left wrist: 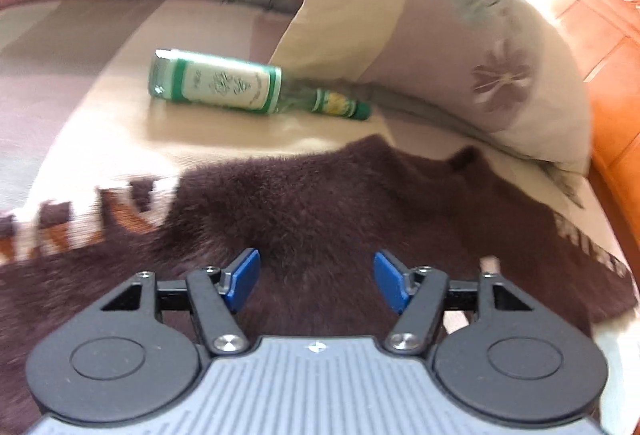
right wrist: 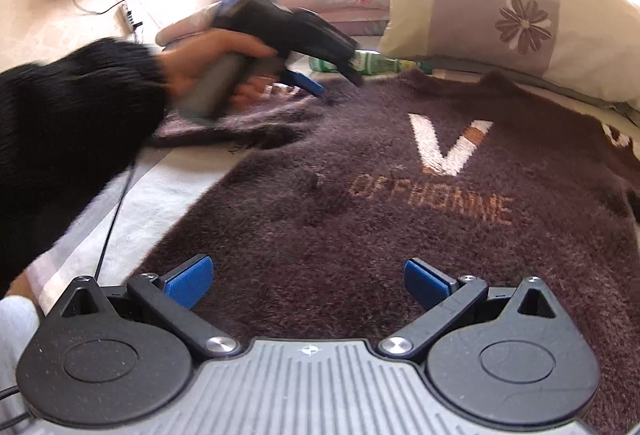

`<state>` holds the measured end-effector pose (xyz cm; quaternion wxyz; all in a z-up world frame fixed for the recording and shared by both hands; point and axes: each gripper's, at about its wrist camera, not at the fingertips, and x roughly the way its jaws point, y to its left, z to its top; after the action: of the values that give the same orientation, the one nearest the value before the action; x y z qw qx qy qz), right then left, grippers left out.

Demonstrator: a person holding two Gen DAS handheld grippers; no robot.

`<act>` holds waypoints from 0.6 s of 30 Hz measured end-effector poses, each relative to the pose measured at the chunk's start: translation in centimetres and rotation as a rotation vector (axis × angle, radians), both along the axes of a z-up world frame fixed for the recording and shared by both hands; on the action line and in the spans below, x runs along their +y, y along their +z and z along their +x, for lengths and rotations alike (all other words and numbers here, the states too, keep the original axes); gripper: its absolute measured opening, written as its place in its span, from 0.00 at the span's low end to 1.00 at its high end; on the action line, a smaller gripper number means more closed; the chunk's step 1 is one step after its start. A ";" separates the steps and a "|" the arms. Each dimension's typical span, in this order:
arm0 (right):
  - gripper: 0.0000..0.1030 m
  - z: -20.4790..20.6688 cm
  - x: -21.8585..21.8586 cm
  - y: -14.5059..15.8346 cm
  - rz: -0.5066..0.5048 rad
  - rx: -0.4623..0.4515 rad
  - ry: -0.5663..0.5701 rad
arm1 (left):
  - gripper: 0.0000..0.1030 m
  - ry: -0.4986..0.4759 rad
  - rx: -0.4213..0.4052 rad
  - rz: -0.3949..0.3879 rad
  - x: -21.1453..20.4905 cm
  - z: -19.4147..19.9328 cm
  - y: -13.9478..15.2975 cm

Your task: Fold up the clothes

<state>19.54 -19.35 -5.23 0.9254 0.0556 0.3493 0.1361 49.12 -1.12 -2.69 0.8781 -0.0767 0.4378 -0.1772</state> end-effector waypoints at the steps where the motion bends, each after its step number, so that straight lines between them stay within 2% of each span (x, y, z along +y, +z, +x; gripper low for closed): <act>1: 1.00 0.0 0.0 -0.1 0.004 0.003 -0.001 | 0.69 0.006 -0.004 -0.001 1.1 -1.0 0.7; 5: 1.00 0.3 0.5 -0.5 -0.006 0.015 0.008 | 0.70 0.069 -0.010 -0.022 5.9 -2.8 1.1; 7: 1.00 0.5 0.9 -0.9 -0.025 0.029 0.011 | 0.70 0.104 0.022 -0.031 8.3 -3.2 -0.2; 10: 1.00 1.0 1.5 -1.8 -0.056 0.057 0.012 | 0.70 0.157 0.121 -0.095 11.2 -4.2 -3.4; 14: 1.00 1.7 1.8 -3.2 -0.091 0.102 0.003 | 0.71 0.132 0.058 -0.179 13.3 -7.5 -4.0; 17: 1.00 1.9 2.3 -4.1 -0.127 0.115 0.003 | 0.73 0.147 -0.012 -0.135 13.7 -7.8 -2.6; 18: 1.00 1.9 2.6 -4.1 -0.143 0.108 0.006 | 0.80 0.152 -0.035 -0.120 13.9 -7.9 -2.2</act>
<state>21.42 -16.79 -9.36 0.9065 -0.0045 0.4075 0.1106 41.22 12.75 -4.90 0.8904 -0.1590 0.4038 -0.1371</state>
